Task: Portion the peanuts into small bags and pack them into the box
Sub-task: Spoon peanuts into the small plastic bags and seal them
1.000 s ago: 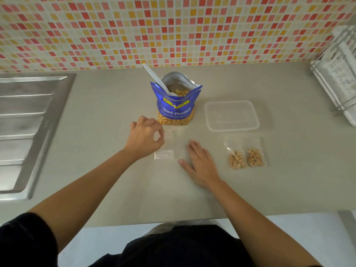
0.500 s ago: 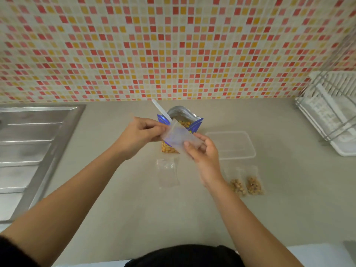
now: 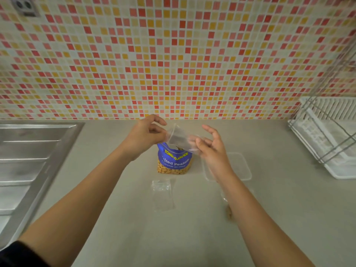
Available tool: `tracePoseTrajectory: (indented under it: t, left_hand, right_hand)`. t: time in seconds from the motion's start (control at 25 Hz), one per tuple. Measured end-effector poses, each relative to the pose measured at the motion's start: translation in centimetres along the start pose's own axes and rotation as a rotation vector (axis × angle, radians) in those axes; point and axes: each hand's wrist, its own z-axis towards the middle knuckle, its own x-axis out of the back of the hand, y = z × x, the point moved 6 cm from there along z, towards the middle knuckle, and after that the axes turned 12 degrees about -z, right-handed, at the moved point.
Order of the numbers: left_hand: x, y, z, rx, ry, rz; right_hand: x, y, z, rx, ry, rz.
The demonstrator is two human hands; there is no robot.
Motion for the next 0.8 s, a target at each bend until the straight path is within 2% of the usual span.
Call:
tracePoseTrajectory:
  t: [0.08,0.16,0.36,0.56,0.68,0.8]
  left_hand:
    - [-0.4,-0.1,0.3,0.060,-0.007,-0.057]
    - [-0.9,0.3,0.5,0.069,-0.025,-0.017]
    - [-0.9,1.2,0.9,-0.034,0.045,0.096]
    - [-1.0,1.2,1.1,-0.086,0.134,0.252]
    - [-0.6,1.1,1.7,-0.043,0.146,0.228]
    - [-0.4,1.1,2.1,-0.002,0.115,0.182]
  right_hand:
    - [0.1,0.1,0.2,-0.010,-0.057,-0.017]
    - [0.1,-0.1,0.2,-0.019,-0.089,-0.031]
    - [1.1,-1.7,0.1,0.044,-0.043,-0.123]
    - [1.4,-0.9,0.9,-0.035,-0.060,-0.036]
    - [2.3,-2.0,1.4,0.139,0.047,-0.365]
    - [0.7,-4.2,1.4,0.435,-0.013,-0.745]
